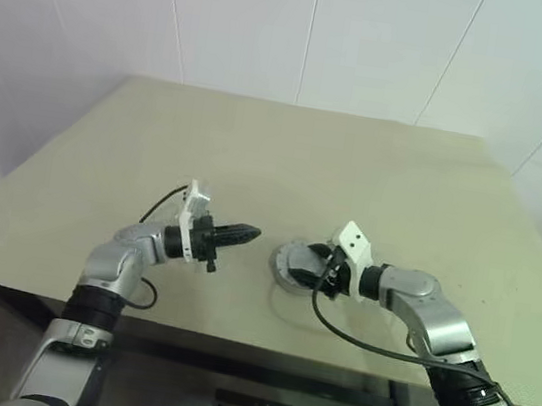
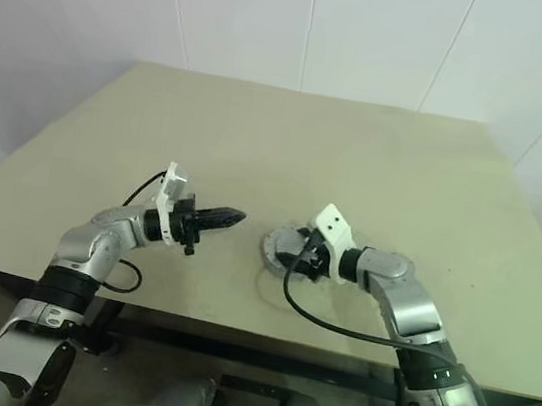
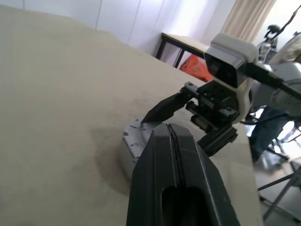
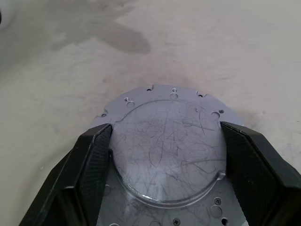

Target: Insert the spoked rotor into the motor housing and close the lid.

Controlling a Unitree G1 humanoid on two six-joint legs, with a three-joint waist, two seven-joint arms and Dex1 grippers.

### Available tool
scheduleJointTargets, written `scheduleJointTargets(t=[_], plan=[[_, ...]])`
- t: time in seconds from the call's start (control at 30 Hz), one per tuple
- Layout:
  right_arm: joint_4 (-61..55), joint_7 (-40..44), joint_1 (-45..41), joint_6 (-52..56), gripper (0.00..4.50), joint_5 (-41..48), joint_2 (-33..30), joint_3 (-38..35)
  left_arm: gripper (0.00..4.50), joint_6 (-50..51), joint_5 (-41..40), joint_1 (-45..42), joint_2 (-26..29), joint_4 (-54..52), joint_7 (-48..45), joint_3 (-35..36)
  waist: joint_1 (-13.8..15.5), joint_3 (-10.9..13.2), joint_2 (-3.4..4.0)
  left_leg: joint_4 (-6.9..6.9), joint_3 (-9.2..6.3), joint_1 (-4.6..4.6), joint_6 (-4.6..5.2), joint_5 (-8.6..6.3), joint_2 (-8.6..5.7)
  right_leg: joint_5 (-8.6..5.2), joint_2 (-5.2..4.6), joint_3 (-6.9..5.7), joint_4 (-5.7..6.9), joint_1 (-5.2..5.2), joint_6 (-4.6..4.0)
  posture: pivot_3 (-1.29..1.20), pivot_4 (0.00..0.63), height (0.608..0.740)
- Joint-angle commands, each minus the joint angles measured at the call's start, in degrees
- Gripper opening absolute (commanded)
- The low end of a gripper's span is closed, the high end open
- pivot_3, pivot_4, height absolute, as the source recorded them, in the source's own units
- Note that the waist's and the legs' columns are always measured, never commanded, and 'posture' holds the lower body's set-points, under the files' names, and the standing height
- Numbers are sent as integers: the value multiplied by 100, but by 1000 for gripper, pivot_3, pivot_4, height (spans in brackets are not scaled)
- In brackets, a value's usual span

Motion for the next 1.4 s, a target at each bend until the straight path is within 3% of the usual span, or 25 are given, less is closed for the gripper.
scheduleJointTargets(t=[0.03, 0.27, 0.47, 0.73, 0.93, 1.4], plan=[[189, -133, 114, 170, 3214, -129, -151, -117, 0, -333, 113, -148, 13, -40, -33, 25, 33, 0, -1, 0, 1, 0, -1, -1, 0, 0, -1, 0, 0, 0, 0, 0, 0, 740], [308, -378, 132, -35, 3214, -309, -55, 2, 0, -566, 194, -203, -57, 100, 34, 72, 35, -1, -1, 1, 2, 9, -8, -4, 1, 0, -3, -2, 5, 3, 1, 0, 0, 740], [317, -134, 159, 99, 3214, -355, -366, 113, 0, -615, 243, -213, -35, 152, 42, 55, 43, -2, -1, 5, 1, 14, 5, 4, 4, 0, 7, -3, 6, 5, 2, 0, 0, 740], [329, 58, 200, 1322, 3214, -92, -590, 275, 0, -683, 444, -170, -55, 146, 58, -95, 106, -9, -5, 6, 1, 12, 10, 3, -6, -1, -11, -9, -5, 5, 1, 0, 0, 740], [287, -12, 214, 1648, 3214, 33, -558, 253, 0, -658, 571, -197, -92, 176, 115, -156, 187, -28, -26, 5, 1, 13, 2, -10, -8, -2, -15, -9, -11, 8, 2, 0, 0, 740], [533, -313, 318, 465, 3214, -549, -564, 467, 0, -730, 660, -267, -158, 285, 160, -179, 189, -40, -42, 6, 3, 20, 0, -10, -4, -4, -13, -14, -10, 14, 7, 0, 0, 740]])
